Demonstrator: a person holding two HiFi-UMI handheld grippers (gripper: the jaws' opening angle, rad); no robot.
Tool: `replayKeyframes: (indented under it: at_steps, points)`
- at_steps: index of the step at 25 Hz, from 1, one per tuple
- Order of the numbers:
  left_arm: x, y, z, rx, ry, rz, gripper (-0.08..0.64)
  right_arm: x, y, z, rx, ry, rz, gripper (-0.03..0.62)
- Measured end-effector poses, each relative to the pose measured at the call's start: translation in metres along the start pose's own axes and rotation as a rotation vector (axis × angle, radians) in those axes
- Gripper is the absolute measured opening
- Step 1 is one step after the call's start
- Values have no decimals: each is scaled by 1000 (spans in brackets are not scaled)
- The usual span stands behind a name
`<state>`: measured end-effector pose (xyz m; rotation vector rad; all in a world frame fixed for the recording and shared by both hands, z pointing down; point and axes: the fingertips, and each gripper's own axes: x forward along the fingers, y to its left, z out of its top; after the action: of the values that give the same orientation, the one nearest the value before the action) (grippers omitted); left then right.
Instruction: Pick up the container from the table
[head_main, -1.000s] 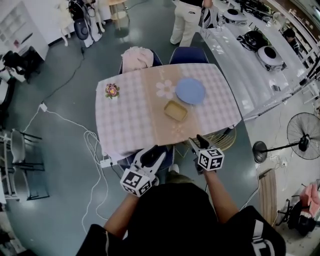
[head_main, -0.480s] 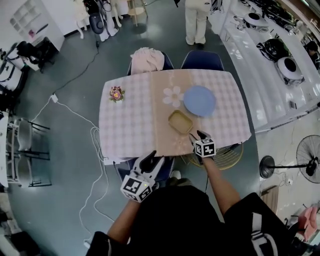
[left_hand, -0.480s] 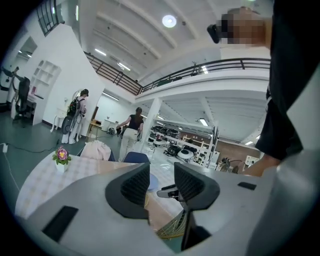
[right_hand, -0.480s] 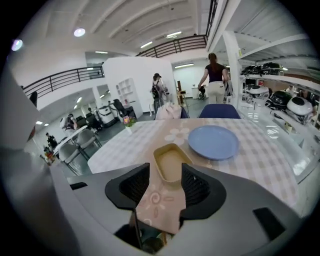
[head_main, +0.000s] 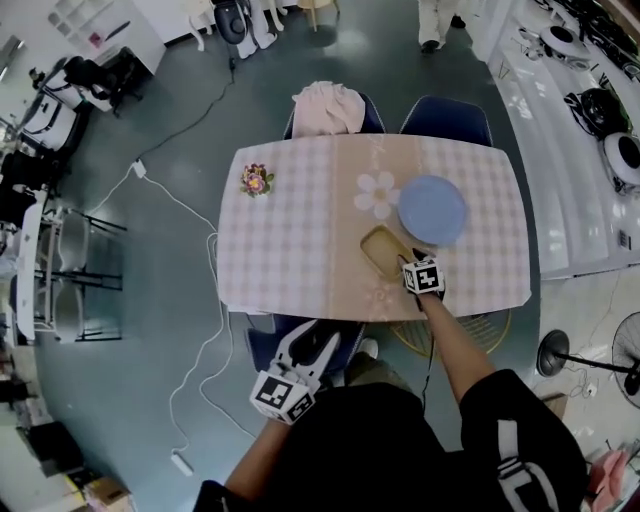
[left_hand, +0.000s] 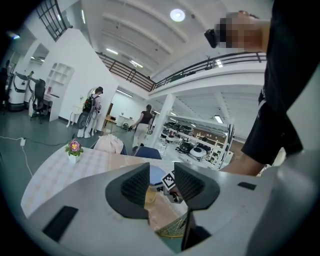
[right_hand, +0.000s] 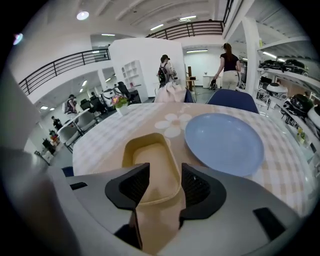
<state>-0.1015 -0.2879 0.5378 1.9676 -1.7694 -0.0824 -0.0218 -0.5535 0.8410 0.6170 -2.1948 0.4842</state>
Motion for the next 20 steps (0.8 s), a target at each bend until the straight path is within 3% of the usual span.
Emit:
replayKeyframes:
  at_steps: [10,12,15,20]
  points:
    - [-1,1,-5,-18,42,39,135,42,-14,-21,-104,133,20,162]
    - [-1,0,-5,-15,45,34,135,39,-15,-27,-111,152,14,67]
    - [0,-3,-6,-11,47,10,135,29,-12,-29,-82,124,13,17]
    - [-2,-6,-4,-36,31,-37,135,5,4,-24,-68,59,2,15]
